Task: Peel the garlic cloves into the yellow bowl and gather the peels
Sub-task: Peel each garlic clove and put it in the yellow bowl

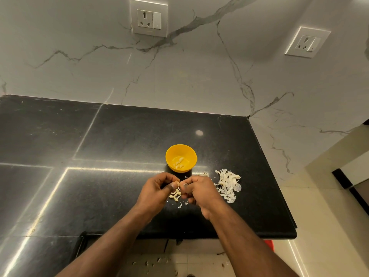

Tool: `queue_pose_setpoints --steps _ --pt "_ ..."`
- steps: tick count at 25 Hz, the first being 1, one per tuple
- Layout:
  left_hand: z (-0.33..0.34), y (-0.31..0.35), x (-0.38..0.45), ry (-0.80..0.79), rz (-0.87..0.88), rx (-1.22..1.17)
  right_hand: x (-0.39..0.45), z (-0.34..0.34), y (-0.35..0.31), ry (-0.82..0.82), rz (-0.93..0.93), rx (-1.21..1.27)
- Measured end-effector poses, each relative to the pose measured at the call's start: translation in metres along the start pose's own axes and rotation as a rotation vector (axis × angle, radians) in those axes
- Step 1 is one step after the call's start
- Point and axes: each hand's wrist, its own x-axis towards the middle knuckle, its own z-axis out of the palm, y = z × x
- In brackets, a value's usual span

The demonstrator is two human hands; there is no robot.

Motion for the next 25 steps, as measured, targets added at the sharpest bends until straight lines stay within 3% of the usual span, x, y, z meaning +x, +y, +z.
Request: queue_pose_setpoints --steps 4,8,12,18,25 --pt "0.0014 0.001 -0.0025 0.005 -0.01 -0.061 -0.0021 0.0007 0.0039 -0.019 0.054 0.2" --pt "0.0007 -0.0016 -0.0012 0.072 -0.021 0.023 0.001 -0.0011 0.0071 0.157 -0.132 -0.022" --pt "0.0022 -0.001 -0.002 0.089 -0.032 0.04 0.0017 0.0002 0.0017 0.054 -0.151 0.038" --pt "-0.0005 -0.0023 -0.0018 0.09 0.005 0.067 0.0006 0.001 0.0026 0.029 -0.183 0.104" --pt "0.0002 0.0007 0.0032 0.109 0.032 0.031 0.003 0.0062 0.0063 0.12 -0.411 -0.087"
